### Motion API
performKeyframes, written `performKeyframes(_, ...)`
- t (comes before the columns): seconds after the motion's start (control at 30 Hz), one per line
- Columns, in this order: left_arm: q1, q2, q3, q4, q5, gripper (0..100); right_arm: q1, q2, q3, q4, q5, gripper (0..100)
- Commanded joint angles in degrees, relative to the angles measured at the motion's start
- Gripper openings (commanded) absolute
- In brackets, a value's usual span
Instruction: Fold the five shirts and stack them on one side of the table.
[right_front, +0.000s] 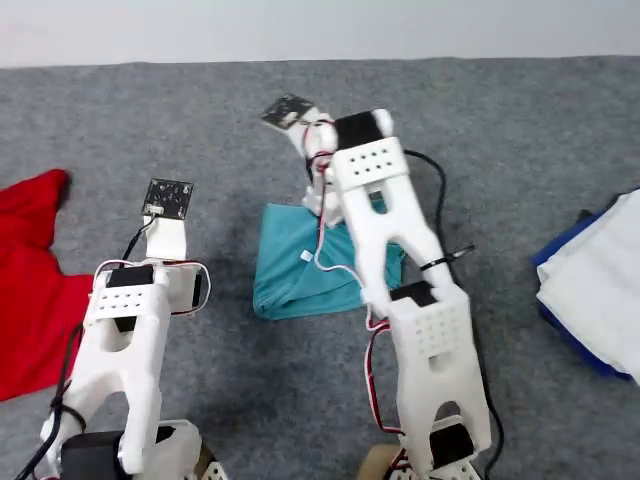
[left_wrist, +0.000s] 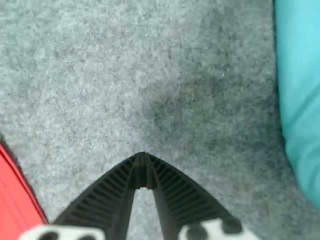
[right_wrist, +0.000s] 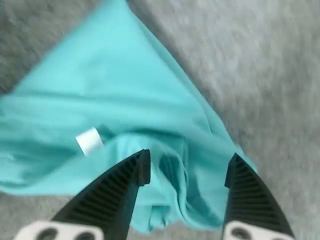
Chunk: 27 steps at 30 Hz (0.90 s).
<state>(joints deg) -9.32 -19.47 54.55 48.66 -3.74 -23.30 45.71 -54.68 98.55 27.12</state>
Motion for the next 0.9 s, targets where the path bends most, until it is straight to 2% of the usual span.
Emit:
performKeyframes(0.0, 0.4, -1.8, -0.2, -0.9, 0.0, 0, -0.1, 1.9, -6.1, 0.7, 0.3, 25.7)
performKeyframes(0.2, 0.4, -1.8, -0.2, -0.9, 0.0, 0, -0.2, 5.9, -7.2, 1.6, 0.4, 23.8)
performKeyframes(0.27, 0.6, -1.8, -0.2, -0.9, 0.0, 0, -0.3, 6.3, -7.2, 2.5, 0.5, 18.1)
performKeyframes(0.4, 0.6, -1.8, -0.2, -1.0, 0.0, 0, 0.1, 5.8, -7.2, 4.0, 0.5, 0.6)
performKeyframes(0.63, 0.6, -1.8, -0.2, -1.0, 0.0, 0, 0.7, -1.2, -5.4, 4.1, 3.4, 1.0)
performKeyframes(0.87, 0.6, -1.8, -0.2, -1.0, 0.0, 0, 0.6, -10.6, 7.6, 4.0, 4.6, 1.0)
